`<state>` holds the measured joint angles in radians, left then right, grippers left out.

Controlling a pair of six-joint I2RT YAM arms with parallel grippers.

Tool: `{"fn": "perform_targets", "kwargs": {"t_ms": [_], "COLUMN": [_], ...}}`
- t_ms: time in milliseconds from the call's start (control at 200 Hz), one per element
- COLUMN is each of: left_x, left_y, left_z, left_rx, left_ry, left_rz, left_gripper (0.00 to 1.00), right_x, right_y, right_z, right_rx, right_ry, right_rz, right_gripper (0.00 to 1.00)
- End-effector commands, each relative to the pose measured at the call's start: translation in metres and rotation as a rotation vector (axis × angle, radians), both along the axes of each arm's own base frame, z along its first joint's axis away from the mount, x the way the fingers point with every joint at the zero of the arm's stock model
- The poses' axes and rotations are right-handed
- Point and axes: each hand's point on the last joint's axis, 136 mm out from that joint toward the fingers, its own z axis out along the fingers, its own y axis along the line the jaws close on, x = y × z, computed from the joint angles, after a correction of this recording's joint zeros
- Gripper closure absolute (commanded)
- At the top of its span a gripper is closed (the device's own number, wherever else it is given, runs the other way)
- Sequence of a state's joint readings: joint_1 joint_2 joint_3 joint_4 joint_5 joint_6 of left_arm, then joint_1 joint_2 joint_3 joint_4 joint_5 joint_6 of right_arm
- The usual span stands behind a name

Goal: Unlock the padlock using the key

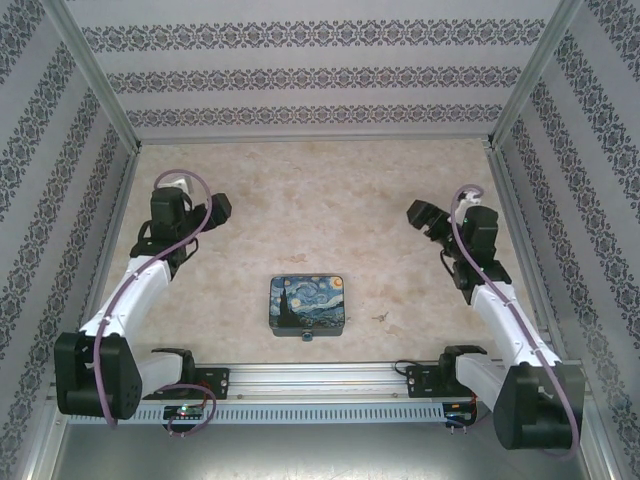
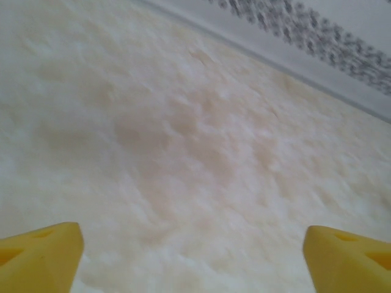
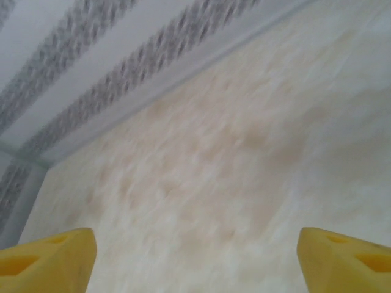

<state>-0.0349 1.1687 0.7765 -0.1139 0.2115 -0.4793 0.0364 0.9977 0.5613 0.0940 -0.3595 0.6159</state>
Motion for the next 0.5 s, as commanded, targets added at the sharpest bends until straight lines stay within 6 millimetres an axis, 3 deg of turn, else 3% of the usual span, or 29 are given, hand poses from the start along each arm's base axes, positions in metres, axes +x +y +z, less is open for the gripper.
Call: {"fn": "perform_targets", "kwargs": {"t_ms": [0, 110, 235, 375, 495], "left_x": [-0.048, -0.079, -0.111, -0.138, -0.153], "left_y": [-0.053, -0.085, -0.113, -0.124, -0.129], "left_z": [-0.031, -0.042, -0.049, -0.055, -0.059], "left_rx": [-0.189, -0.184, -0.183, -0.210, -0.218], "left_ry": [0.230, 0.292, 0.310, 0.326, 0.339], "left_rz": [-0.134, -0.233, -0.321, -0.357, -0.381], "left_gripper": [0.11, 0.13, 0.14, 0.21, 0.26], "right_x": [-0.051, -0.085, -0.113, -0.137, -0.144], "right_y": [0.055, 0.086, 0.108, 0.131, 0.140], "right_z": [-0.038, -0.060, -0.075, -0.089, -0.096], "right_rx": [0.075, 0.039, 0.000, -0.037, -0.056], "right_ry": [0.233, 0.328, 0.396, 0.455, 0.472], "right_rz": [0.190, 0.271, 0.321, 0.376, 0.385], "right_gripper": [0.20, 0.23, 0.26, 0.29, 0.31]}}
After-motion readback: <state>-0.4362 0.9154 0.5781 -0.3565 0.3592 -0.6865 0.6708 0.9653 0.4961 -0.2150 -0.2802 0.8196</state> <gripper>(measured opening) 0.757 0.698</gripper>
